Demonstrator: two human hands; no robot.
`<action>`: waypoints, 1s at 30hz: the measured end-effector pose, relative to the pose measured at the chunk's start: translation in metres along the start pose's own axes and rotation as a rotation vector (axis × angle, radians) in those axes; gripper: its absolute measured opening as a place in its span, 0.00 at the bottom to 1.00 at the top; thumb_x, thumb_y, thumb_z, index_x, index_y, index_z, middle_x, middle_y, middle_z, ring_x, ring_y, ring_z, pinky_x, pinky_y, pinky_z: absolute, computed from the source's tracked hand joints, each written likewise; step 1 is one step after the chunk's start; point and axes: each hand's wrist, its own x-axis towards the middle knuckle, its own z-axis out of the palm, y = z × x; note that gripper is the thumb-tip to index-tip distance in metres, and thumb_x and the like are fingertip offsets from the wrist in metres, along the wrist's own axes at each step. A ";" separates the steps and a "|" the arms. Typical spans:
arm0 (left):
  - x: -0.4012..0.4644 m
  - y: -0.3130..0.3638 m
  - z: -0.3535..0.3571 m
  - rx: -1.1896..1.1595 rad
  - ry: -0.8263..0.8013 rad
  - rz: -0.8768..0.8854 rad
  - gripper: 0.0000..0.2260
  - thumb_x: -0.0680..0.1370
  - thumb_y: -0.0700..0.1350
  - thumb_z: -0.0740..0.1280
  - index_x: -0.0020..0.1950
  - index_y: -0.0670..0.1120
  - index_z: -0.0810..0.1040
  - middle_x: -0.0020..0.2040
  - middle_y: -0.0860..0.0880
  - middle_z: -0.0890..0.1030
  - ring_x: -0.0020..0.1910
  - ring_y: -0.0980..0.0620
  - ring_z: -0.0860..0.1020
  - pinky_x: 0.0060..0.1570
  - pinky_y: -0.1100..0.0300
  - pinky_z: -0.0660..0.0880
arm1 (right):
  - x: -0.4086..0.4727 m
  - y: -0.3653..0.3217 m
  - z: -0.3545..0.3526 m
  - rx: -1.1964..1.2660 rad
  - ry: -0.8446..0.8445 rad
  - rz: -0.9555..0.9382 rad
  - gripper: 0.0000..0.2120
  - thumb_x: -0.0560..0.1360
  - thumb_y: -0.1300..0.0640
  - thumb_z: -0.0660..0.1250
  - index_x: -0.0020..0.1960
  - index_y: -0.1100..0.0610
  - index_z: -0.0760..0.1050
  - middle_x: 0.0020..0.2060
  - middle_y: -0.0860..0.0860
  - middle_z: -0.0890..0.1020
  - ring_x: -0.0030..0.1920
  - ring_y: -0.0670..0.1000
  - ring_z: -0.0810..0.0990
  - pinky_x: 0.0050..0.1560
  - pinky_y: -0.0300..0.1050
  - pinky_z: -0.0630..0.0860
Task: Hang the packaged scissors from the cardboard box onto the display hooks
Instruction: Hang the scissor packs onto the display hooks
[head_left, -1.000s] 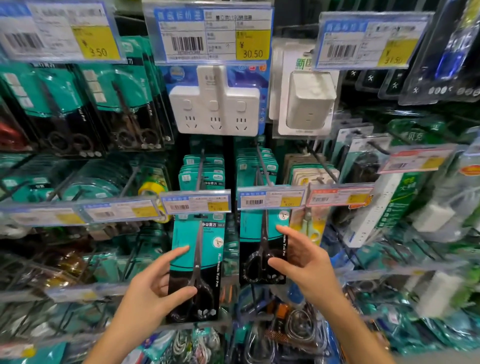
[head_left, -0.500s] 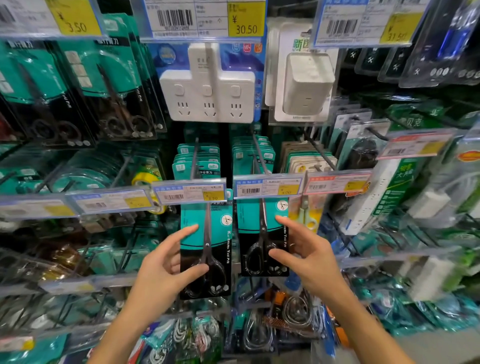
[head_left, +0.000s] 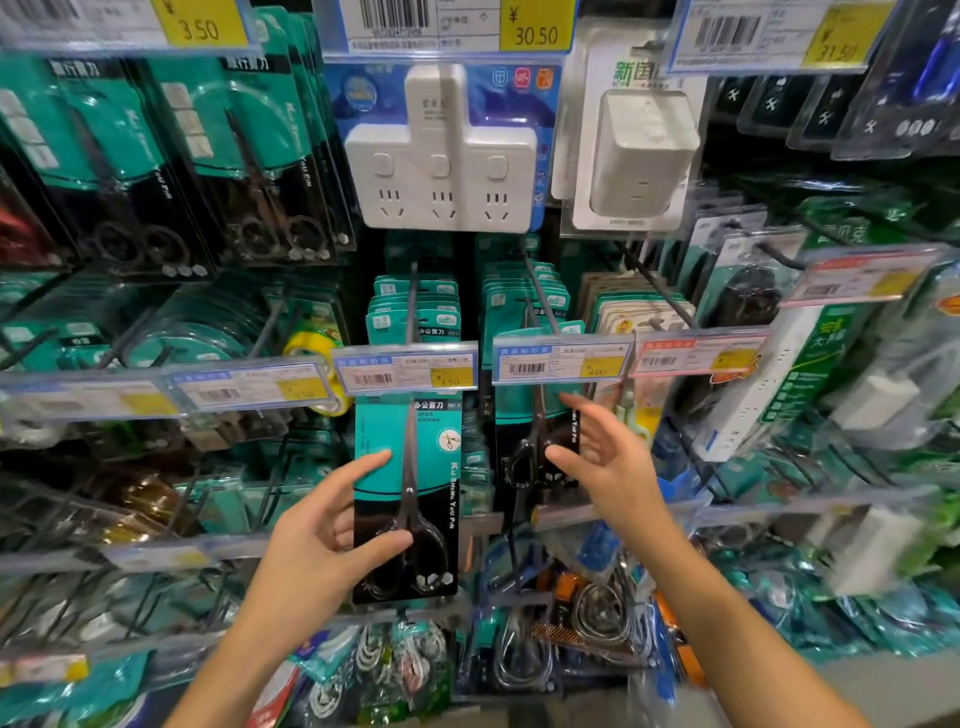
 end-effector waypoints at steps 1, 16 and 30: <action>0.000 -0.002 -0.001 0.001 -0.006 -0.004 0.29 0.68 0.35 0.75 0.62 0.60 0.75 0.62 0.66 0.73 0.55 0.78 0.72 0.55 0.73 0.74 | 0.004 0.001 0.002 0.017 0.011 -0.003 0.24 0.74 0.66 0.71 0.63 0.45 0.72 0.61 0.39 0.75 0.61 0.36 0.75 0.55 0.27 0.73; 0.008 -0.006 -0.015 0.039 0.011 -0.002 0.31 0.65 0.42 0.77 0.61 0.69 0.76 0.65 0.65 0.74 0.66 0.59 0.74 0.67 0.52 0.71 | 0.030 0.012 0.029 0.017 0.176 0.022 0.17 0.76 0.65 0.68 0.55 0.45 0.72 0.51 0.47 0.81 0.41 0.38 0.80 0.42 0.34 0.76; 0.003 -0.008 -0.027 0.113 -0.034 0.083 0.30 0.66 0.45 0.76 0.61 0.70 0.74 0.68 0.61 0.74 0.69 0.55 0.72 0.63 0.51 0.73 | 0.068 0.033 0.039 -0.034 0.257 0.129 0.14 0.74 0.64 0.72 0.44 0.52 0.68 0.37 0.49 0.67 0.35 0.46 0.68 0.45 0.44 0.71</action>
